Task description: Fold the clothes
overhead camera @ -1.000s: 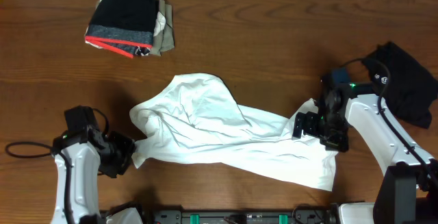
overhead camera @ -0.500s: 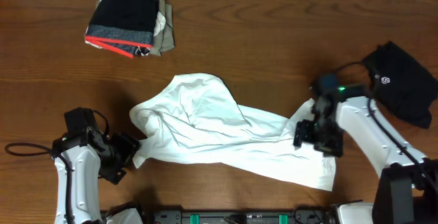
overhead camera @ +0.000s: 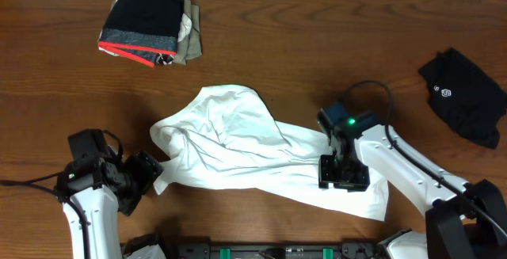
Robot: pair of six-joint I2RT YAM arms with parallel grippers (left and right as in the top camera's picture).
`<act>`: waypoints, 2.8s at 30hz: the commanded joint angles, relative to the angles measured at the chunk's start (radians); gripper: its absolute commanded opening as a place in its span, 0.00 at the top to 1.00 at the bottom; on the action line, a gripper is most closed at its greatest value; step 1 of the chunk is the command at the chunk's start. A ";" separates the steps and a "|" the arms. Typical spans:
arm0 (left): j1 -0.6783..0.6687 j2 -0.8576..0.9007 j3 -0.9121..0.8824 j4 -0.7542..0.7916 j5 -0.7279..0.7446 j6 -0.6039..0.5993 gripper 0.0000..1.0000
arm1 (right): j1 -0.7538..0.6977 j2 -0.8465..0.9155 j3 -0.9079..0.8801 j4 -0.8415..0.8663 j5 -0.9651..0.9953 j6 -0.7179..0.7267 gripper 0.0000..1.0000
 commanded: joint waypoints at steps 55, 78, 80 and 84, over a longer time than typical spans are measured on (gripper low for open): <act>-0.153 -0.142 0.024 -0.154 0.112 0.047 0.15 | -0.331 0.234 0.807 -0.127 0.018 -0.243 0.01; -0.418 -0.200 0.006 -0.173 0.018 -0.216 0.15 | -0.579 0.222 0.688 -0.218 0.003 -0.490 0.01; -0.456 -0.200 0.006 -0.173 -0.032 -0.268 0.15 | -0.584 0.222 0.647 -0.195 -0.059 -0.546 0.01; -0.508 -0.200 0.006 -0.167 -0.061 -0.313 0.15 | -0.595 0.222 0.552 -0.103 -0.036 -0.546 0.09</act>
